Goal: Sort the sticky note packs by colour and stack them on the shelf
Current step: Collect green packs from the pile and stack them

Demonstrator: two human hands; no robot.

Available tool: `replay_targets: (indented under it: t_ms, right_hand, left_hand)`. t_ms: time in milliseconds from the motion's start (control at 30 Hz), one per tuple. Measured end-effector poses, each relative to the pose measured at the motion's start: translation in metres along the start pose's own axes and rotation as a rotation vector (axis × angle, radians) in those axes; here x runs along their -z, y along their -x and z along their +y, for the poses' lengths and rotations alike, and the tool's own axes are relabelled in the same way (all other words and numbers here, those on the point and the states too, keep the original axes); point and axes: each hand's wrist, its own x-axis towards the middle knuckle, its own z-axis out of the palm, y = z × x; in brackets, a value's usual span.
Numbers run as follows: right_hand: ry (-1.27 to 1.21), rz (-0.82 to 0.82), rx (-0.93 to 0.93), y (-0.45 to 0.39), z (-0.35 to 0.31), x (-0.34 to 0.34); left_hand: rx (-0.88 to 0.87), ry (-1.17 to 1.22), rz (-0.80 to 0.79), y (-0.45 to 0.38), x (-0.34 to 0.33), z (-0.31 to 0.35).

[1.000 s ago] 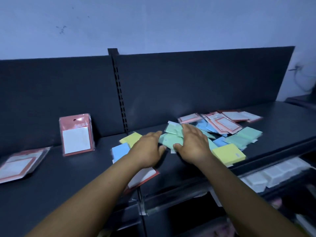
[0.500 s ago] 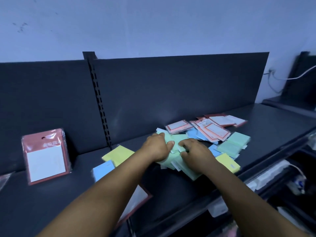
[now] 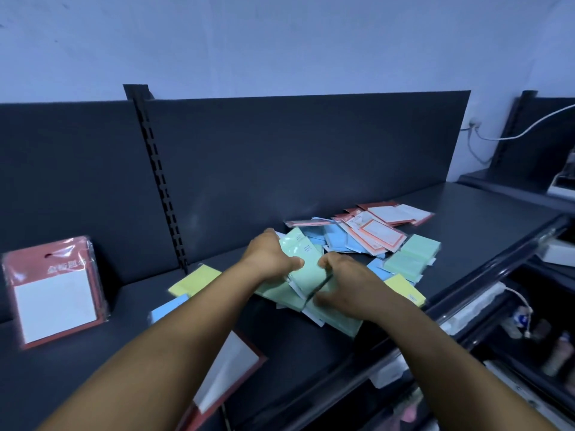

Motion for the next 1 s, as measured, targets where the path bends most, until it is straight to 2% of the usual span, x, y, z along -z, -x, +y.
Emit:
replay_targets:
  t_ms: [200, 433, 533, 667, 767, 1000]
  right_hand:
    - [0.27, -0.182, -0.126, 0.014, -0.007, 0.017]
    - [0.352, -0.17, -0.16, 0.015, -0.007, 0.017]
    - [0.243, -0.098, -0.155, 0.017, -0.007, 0.019]
    - [-0.026, 0.011, -0.127, 0.017, -0.006, 0.026]
    - [-0.214, 0.107, -0.048, 0.017, -0.011, 0.035]
    - [-0.629, 0.192, 0.142, 0.017, -0.036, 0.042]
  left_hand:
    - [-0.016, 0.117, 0.011, 0.019, 0.006, -0.011]
    - [-0.068, 0.226, 0.05, 0.04, 0.007, -0.024]
    - [-0.059, 0.288, 0.093, 0.047, 0.01, -0.027]
    - [-0.043, 0.376, 0.144, 0.057, 0.013, -0.028]
    - [-0.035, 0.404, 0.201, 0.064, 0.017, -0.028]
    - [-0.03, 0.461, 0.319, 0.086, 0.035, -0.027]
